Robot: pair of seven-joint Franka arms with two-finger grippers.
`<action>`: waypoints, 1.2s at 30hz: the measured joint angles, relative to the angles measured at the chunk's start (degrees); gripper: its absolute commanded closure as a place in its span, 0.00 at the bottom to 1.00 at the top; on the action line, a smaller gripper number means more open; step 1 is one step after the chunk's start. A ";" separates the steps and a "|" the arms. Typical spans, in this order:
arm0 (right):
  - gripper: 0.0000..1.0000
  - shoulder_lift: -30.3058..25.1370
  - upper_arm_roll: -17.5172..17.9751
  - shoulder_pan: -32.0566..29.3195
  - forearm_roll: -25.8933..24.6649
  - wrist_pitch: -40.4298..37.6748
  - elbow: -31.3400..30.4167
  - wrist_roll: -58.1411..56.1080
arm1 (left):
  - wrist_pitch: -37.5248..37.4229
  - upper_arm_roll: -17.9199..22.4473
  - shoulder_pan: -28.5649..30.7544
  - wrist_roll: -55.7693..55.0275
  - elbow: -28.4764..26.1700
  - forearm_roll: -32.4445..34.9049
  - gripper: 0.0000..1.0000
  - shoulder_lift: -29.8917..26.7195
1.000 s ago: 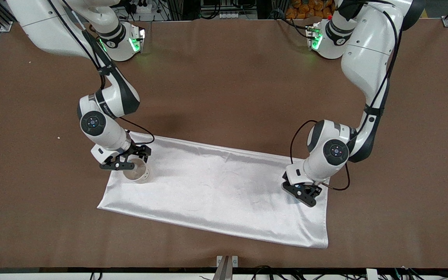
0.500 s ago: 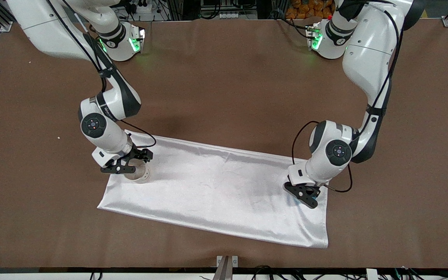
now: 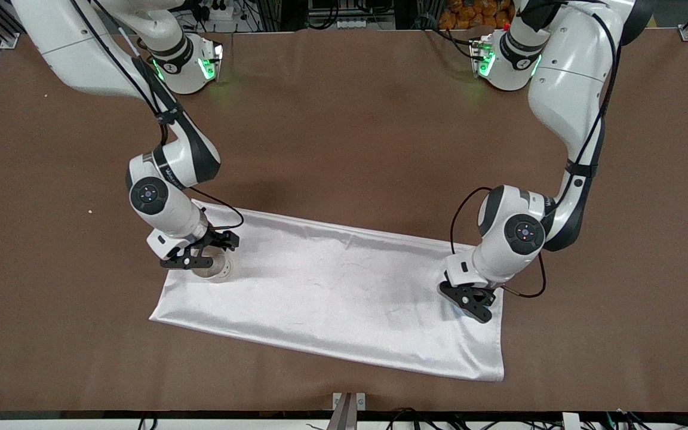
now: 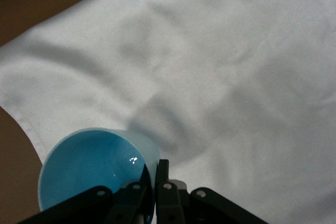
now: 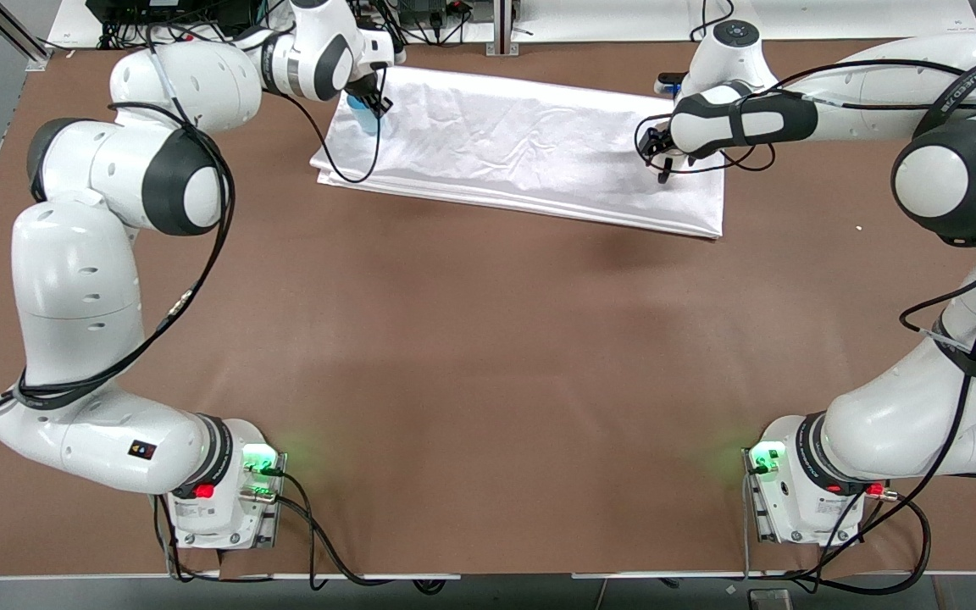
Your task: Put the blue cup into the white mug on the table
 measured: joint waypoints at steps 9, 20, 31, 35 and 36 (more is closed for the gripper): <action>0.55 0.60 0.00 0.14 -0.05 0.88 0.00 -0.01 | -1.20 0.99 0.11 0.00 0.37 0.01 1.00 -3.68; 0.79 0.62 0.00 0.50 -1.28 1.17 0.00 -0.01 | -9.56 1.66 0.33 -0.78 0.46 0.01 1.00 -10.39; 0.90 0.61 0.17 1.20 -1.39 1.23 0.28 -0.02 | -20.14 1.97 0.40 -5.93 -1.57 0.05 1.00 -18.43; 0.92 0.33 0.32 1.79 -1.39 1.23 0.77 0.03 | -21.46 1.98 0.39 -8.04 -4.79 0.07 1.00 -22.18; 0.92 0.19 0.37 1.95 -1.39 1.14 0.88 0.05 | -21.89 1.97 0.39 -8.67 -5.71 0.07 1.00 -23.24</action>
